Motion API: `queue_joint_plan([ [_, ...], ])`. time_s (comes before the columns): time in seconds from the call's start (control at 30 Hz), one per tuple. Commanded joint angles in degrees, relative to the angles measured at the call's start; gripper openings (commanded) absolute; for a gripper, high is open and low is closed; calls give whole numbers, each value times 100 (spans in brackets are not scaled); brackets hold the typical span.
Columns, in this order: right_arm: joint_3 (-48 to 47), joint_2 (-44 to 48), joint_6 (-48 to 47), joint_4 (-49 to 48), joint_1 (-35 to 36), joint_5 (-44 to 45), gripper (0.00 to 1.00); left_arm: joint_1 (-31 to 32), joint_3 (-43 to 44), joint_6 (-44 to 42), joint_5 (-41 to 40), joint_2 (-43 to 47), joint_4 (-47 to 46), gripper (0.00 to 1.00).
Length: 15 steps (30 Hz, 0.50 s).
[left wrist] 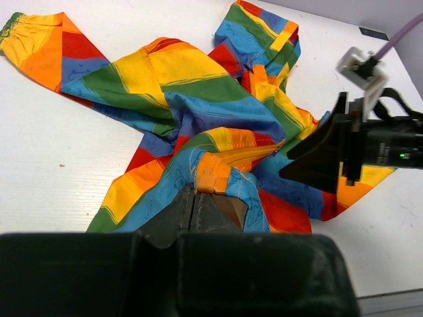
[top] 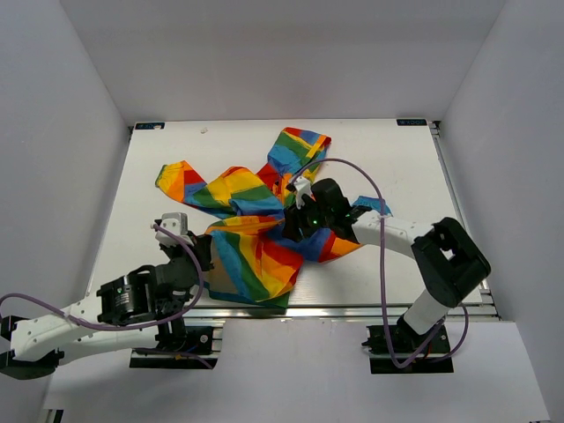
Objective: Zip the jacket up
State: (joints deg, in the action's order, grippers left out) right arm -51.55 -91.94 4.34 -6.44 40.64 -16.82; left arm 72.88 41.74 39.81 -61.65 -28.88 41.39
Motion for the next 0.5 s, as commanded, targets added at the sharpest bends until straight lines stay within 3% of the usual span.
queue_joint_plan([
  [0.0, -391, -227, -179, -156, 84, 38, 58, 7, 159, -105, 74, 76, -166, 0],
  [0.47, -593, -579, 67, -727, 216, -6, 52, 7, 177, -114, 109, 14, -113, 0],
])
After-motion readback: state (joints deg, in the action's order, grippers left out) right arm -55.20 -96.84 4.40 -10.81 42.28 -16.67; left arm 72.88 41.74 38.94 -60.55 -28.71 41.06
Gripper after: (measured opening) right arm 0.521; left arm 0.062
